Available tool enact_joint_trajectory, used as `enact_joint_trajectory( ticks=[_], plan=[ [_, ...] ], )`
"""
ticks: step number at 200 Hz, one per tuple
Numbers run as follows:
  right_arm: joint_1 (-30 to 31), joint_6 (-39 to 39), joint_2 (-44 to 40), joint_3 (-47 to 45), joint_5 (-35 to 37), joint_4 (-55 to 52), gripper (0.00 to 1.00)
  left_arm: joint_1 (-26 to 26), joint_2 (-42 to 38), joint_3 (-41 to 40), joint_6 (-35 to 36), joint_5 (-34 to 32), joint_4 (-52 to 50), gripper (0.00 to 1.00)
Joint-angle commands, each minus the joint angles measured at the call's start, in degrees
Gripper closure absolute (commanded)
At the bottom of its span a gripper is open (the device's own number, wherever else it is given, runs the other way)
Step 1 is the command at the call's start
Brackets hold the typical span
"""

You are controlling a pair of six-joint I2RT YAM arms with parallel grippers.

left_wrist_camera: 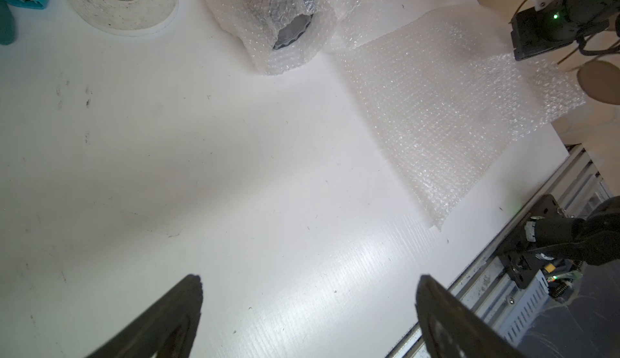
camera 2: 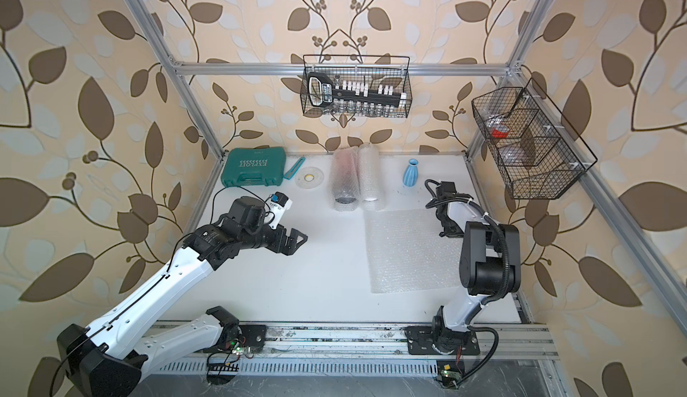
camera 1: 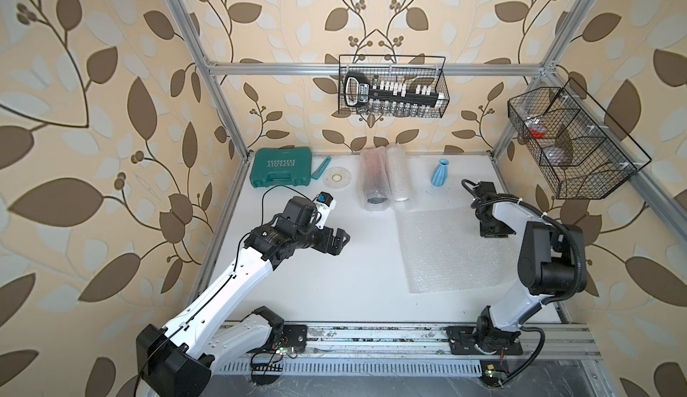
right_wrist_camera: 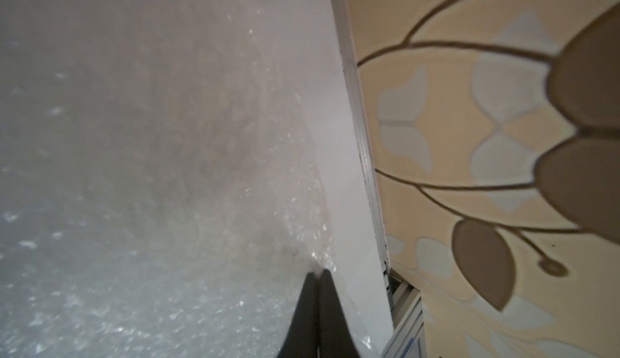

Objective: Unwrap the vase from the bubble wrap
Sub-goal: Move the bubble wrap to the center of the board.

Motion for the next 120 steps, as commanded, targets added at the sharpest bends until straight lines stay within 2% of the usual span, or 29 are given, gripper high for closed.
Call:
enact_joint_trajectory(
  ticks=[1,45,56,67,74,89,120],
  plan=[
    [-2.4,-7.2,0.4,-0.2,5.7,4.8,1.00,0.4,-0.5,0.2,1.2,-1.2,-0.6,0.01],
    [-5.2,-10.1,2.6,1.5,8.4,7.1,1.00,0.5,3.0,2.4,0.6,-3.1,-0.5,0.01],
    [-5.4,-8.8,2.8,2.5,7.9,6.1,0.84,0.5,4.4,3.7,0.2,-3.9,-0.3,0.01],
    [-5.4,-5.9,2.8,4.1,5.5,3.8,0.62,0.5,6.3,5.2,-0.2,-4.1,0.1,0.01],
    [-5.4,-4.0,2.7,5.1,2.4,2.1,0.54,0.6,7.7,6.2,-0.6,-4.1,0.5,0.01],
    [-4.8,-0.9,1.6,5.9,-3.8,0.9,0.49,0.8,11.2,8.8,-2.0,-4.1,1.4,0.01],
    [-2.8,3.1,-3.0,3.2,-15.3,3.5,0.47,1.8,20.1,16.0,-5.1,-3.7,1.7,0.01]
  ],
)
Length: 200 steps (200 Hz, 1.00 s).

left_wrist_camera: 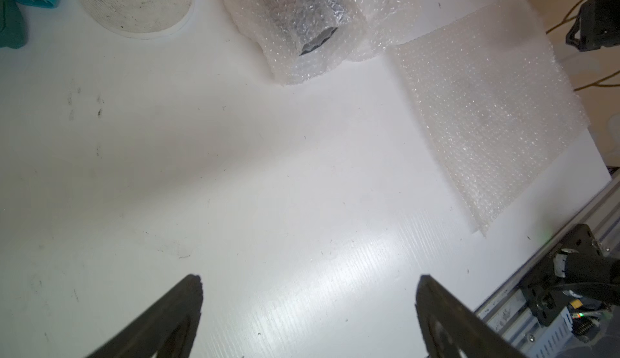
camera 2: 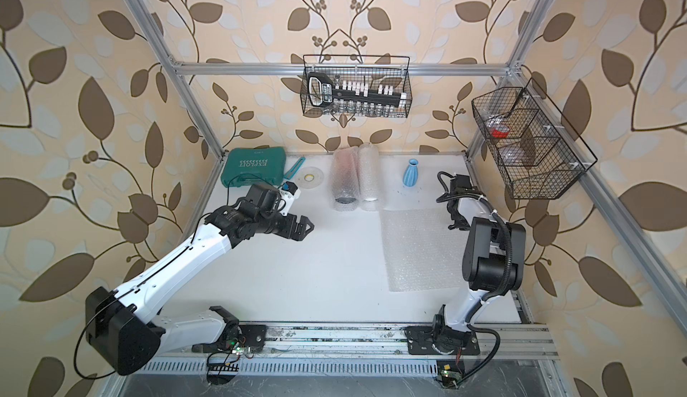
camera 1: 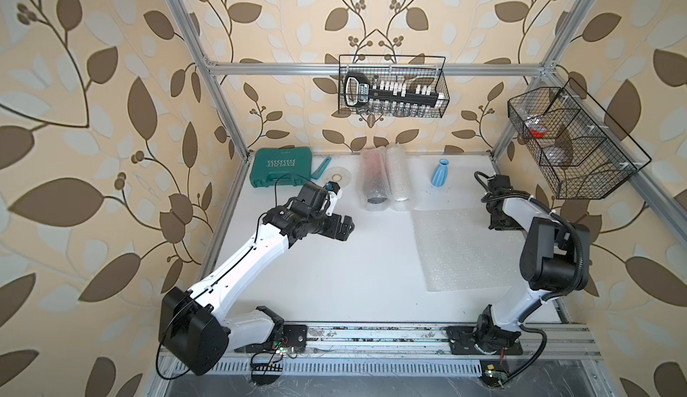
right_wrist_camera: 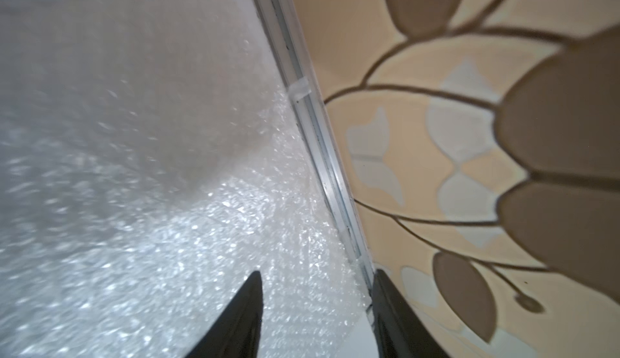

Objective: Unwrap the vase from the bubble wrap
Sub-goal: Move the bubble wrap to the center of the board.

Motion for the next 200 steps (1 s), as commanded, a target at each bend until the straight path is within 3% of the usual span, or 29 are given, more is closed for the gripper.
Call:
enact_joint_trajectory(
  ticks=[1,51,79,133,200],
  plan=[
    [1.6,5.0,-4.1,-1.3,-11.6,0.1,0.47,1.2,5.4,6.1,-3.3,-0.7,1.4,0.01],
    [4.1,9.5,-12.6,-7.3,-34.4,7.7,0.46,6.3,22.5,19.3,-11.3,4.6,2.0,0.01],
    [5.6,11.1,-15.7,-9.8,-42.9,10.7,0.45,8.0,32.7,28.5,-14.2,10.4,1.1,0.01],
    [7.8,11.6,-16.7,-11.7,-50.4,12.2,0.43,8.9,45.6,42.0,-16.0,12.9,2.4,0.01],
    [10.4,12.6,-14.7,-12.1,-52.8,13.5,0.42,9.1,58.4,60.1,-15.8,15.6,-1.9,0.01]
  ],
)
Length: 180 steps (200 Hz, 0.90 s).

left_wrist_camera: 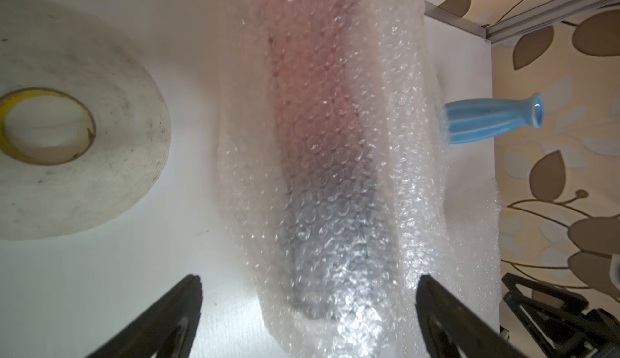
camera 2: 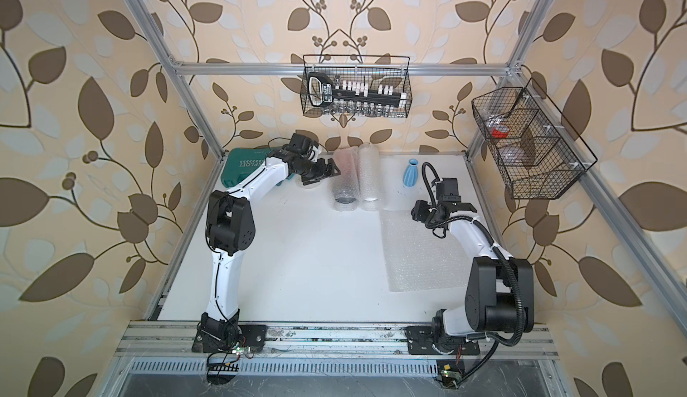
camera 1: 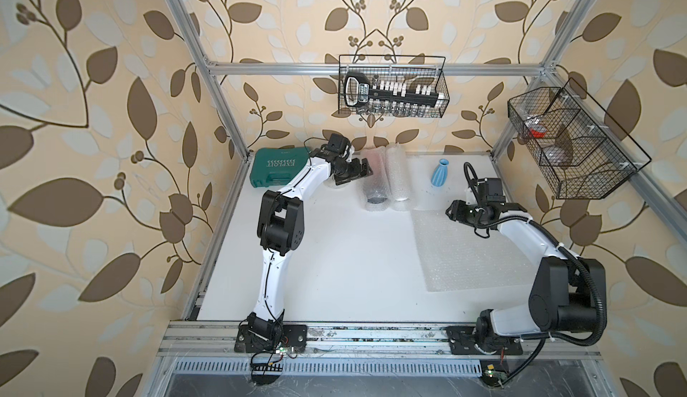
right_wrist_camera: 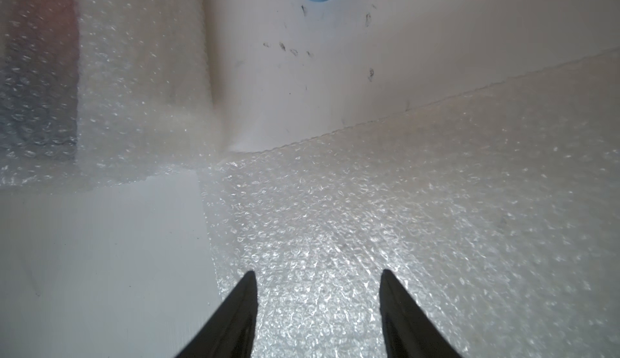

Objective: Unwrap the vase from the bubble wrap
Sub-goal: Move the bubble wrap to the center of the board.

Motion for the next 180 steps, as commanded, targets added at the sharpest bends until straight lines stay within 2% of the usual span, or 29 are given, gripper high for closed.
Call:
enact_joint_trajectory(
  ticks=[1,26,90,180],
  plan=[
    [0.8,1.0,1.0,-1.0,-2.1,1.0,0.42,0.7,2.3,5.7,-0.3,2.3,-2.7,0.01],
    [1.6,1.4,1.7,-0.9,-2.3,1.3,0.42,0.8,4.5,8.4,-1.1,3.9,-3.3,0.01],
    [3.2,1.9,2.7,-0.9,-2.1,1.5,0.42,0.6,7.7,8.8,-5.6,10.1,-1.3,0.01],
    [4.8,2.5,4.3,-1.7,-3.2,2.3,0.42,0.0,12.4,12.0,-7.9,13.1,-1.8,0.01]
  ],
)
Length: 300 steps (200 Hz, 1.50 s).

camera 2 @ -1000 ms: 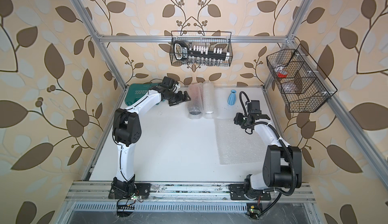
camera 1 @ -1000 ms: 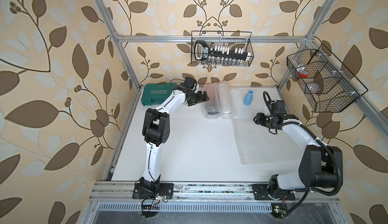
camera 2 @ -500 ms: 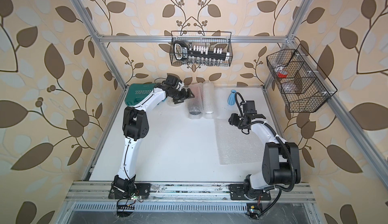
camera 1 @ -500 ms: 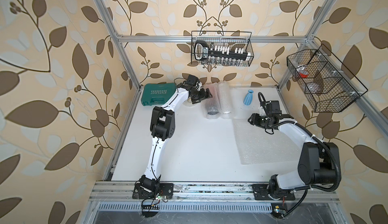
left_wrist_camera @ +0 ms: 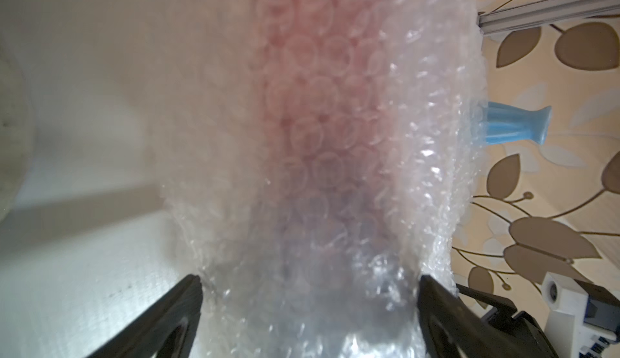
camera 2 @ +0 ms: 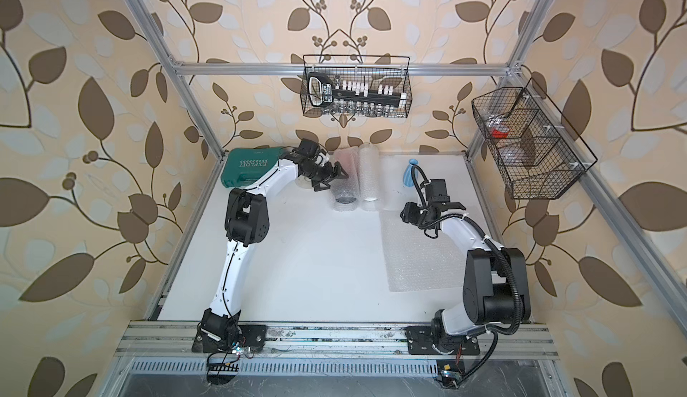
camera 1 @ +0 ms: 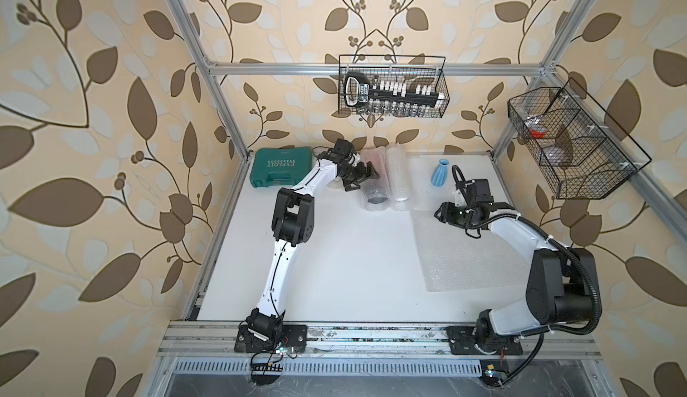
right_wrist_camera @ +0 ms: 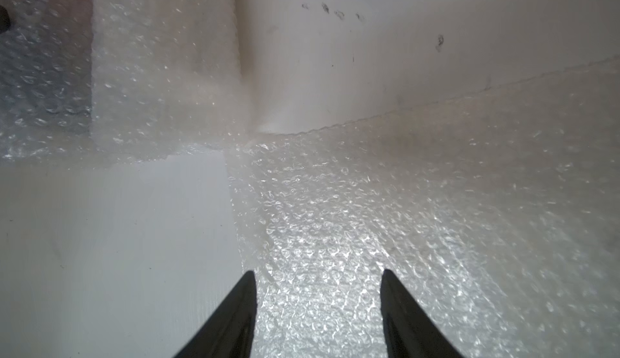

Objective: Unwrap the vase from the bubble wrap
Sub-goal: Move the bubble wrap to the center of the board.

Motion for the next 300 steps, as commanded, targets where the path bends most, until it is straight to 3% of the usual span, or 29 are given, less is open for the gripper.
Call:
enact_joint_trajectory(
  ticks=[1,122,235,300],
  plan=[
    [0.6,0.5,1.1,-1.2,-1.4,0.3,0.42,0.0,0.4,2.4,-0.9,2.4,0.0,0.01],
    [2.6,0.6,2.1,-1.7,-1.9,1.0,0.42,-0.2,-2.8,-4.5,-2.4,3.8,3.4,0.04],
    [3.4,0.5,2.8,-2.3,-2.8,1.0,0.42,-0.6,0.9,-1.5,-4.8,7.7,6.5,0.01],
    [6.2,1.2,3.4,-0.7,-4.4,1.2,0.41,-0.7,-5.8,-14.0,-5.1,8.3,9.4,0.12]
  ],
)
